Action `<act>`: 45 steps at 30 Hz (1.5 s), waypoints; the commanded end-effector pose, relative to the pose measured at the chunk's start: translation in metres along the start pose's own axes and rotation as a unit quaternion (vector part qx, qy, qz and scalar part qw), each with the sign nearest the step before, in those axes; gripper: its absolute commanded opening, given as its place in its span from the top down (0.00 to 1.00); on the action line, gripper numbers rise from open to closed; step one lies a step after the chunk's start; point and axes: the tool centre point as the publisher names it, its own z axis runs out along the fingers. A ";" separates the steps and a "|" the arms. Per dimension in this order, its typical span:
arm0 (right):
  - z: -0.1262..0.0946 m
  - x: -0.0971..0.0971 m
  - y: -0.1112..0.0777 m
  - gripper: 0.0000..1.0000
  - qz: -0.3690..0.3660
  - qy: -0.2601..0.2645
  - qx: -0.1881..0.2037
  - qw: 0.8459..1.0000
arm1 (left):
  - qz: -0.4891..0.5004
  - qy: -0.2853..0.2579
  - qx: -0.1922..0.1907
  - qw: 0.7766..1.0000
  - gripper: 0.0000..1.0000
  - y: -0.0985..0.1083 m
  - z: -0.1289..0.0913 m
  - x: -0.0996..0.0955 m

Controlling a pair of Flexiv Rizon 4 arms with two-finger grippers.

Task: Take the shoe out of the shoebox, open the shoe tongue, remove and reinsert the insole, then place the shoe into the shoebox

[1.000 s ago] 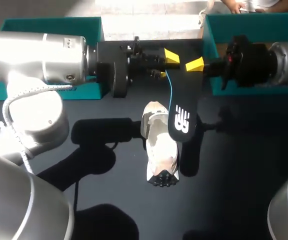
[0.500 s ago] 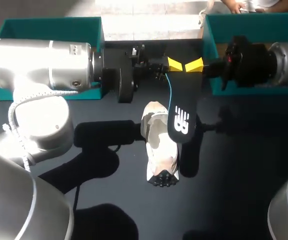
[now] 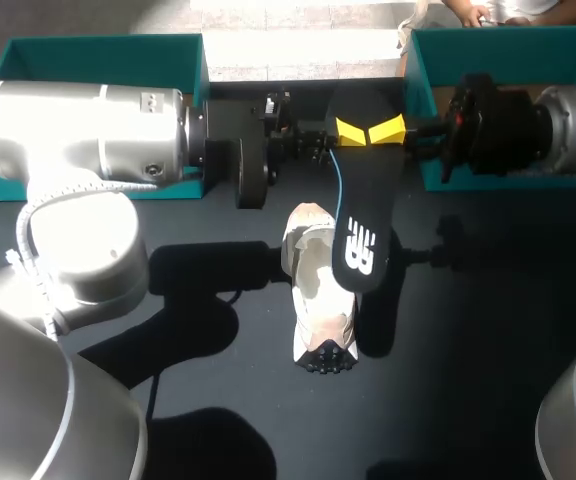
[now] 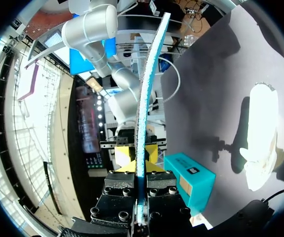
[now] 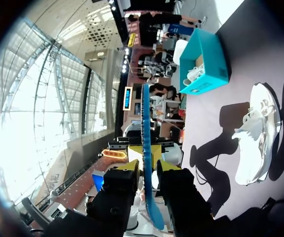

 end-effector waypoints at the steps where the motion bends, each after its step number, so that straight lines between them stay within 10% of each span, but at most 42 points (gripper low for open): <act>1: -0.009 -0.003 -0.008 0.00 -0.008 -0.001 -0.010 1.000 | -0.003 -0.001 0.001 1.000 1.00 -0.001 -0.007 0.001; 15: -0.048 -0.004 -0.015 0.00 -0.048 -0.050 -0.031 0.997 | -0.037 -0.006 -0.003 0.999 1.00 -0.012 -0.032 0.010; 45: -0.049 -0.005 -0.016 0.00 -0.093 -0.046 -0.033 0.994 | -0.065 -0.023 -0.008 0.998 1.00 -0.012 -0.037 0.007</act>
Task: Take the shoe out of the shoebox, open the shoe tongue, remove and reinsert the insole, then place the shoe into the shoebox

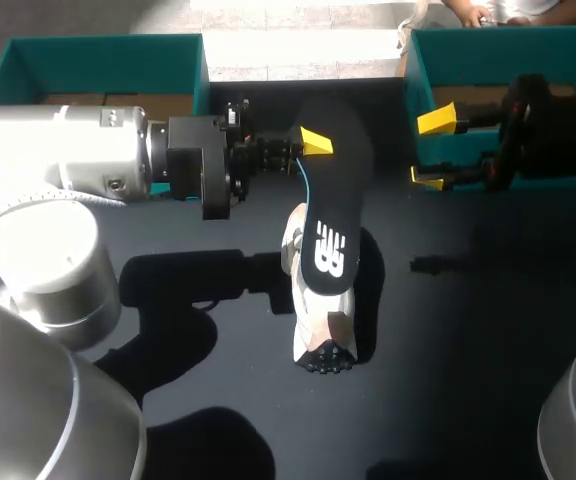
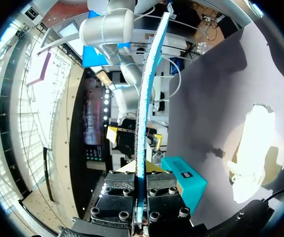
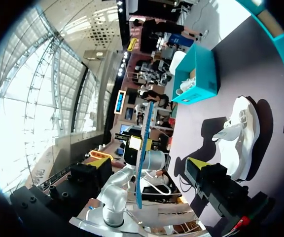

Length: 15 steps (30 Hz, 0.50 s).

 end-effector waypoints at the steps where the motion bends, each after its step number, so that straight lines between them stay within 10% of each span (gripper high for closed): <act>1: -0.002 -0.002 -0.001 0.00 -0.065 -0.009 -0.008 0.998 | 0.001 0.000 -0.002 1.000 1.00 -0.002 0.000 0.001; 7: 0.000 0.010 -0.004 0.00 -0.312 -0.133 0.017 0.941 | 0.001 0.000 -0.002 1.000 1.00 -0.002 0.000 0.001; 15: 0.001 0.010 -0.004 0.00 -0.316 -0.139 0.014 0.938 | 0.001 0.000 -0.002 1.000 1.00 -0.002 0.000 0.001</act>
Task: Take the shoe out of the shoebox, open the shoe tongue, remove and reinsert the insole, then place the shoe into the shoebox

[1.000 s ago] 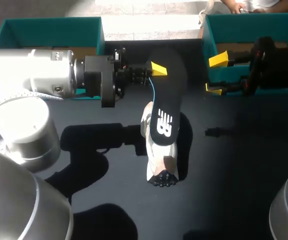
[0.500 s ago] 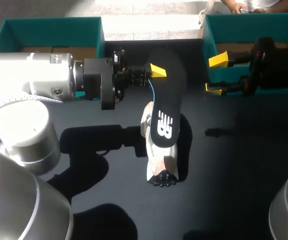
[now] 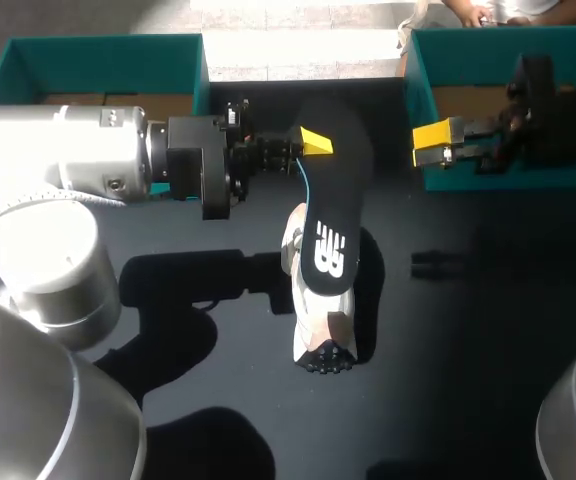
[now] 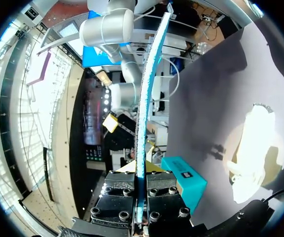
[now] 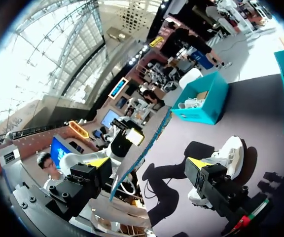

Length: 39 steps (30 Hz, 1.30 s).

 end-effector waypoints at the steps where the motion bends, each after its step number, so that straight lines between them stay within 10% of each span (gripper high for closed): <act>1: -0.002 0.007 0.001 0.00 -0.100 -0.067 0.019 0.992 | 0.001 -0.001 -0.001 1.000 1.00 -0.002 0.000 0.001; 11: -0.002 0.007 0.001 0.00 -0.100 -0.067 0.019 0.992 | 0.001 -0.001 -0.001 1.000 1.00 -0.002 0.000 0.001; 18: -0.007 -0.006 -0.003 0.00 -0.290 -0.117 -0.027 0.949 | 0.001 -0.001 -0.001 1.000 1.00 -0.002 0.000 0.001; 22: -0.009 -0.009 -0.006 0.00 -0.402 -0.169 0.001 0.900 | 0.001 -0.001 -0.001 1.000 1.00 -0.002 0.000 0.001; 39: -0.009 -0.009 -0.006 0.00 -0.402 -0.169 0.001 0.900 | 0.001 -0.001 -0.001 1.000 1.00 -0.002 0.000 0.001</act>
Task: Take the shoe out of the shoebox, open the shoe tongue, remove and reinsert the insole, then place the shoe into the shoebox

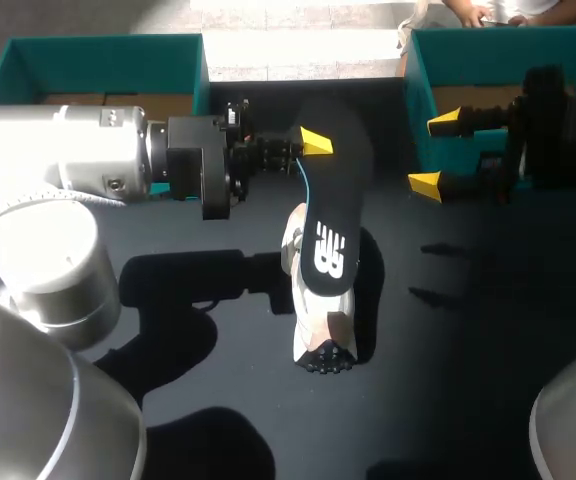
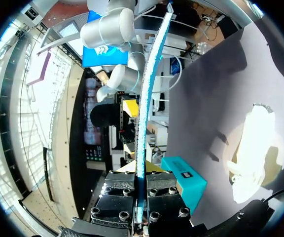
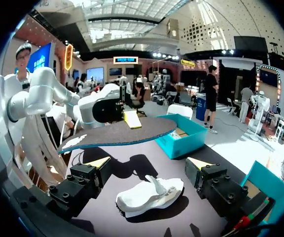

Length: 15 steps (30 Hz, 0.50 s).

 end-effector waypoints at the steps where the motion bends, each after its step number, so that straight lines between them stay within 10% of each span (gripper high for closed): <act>1: 0.000 0.002 -0.001 0.00 0.000 -0.003 -0.001 1.000 | 0.001 -0.001 -0.001 1.000 1.00 -0.002 0.000 0.001; 15: 0.006 0.003 -0.038 0.00 -0.106 -0.002 0.095 0.990 | -0.183 0.013 0.017 0.983 1.00 -0.037 -0.019 0.018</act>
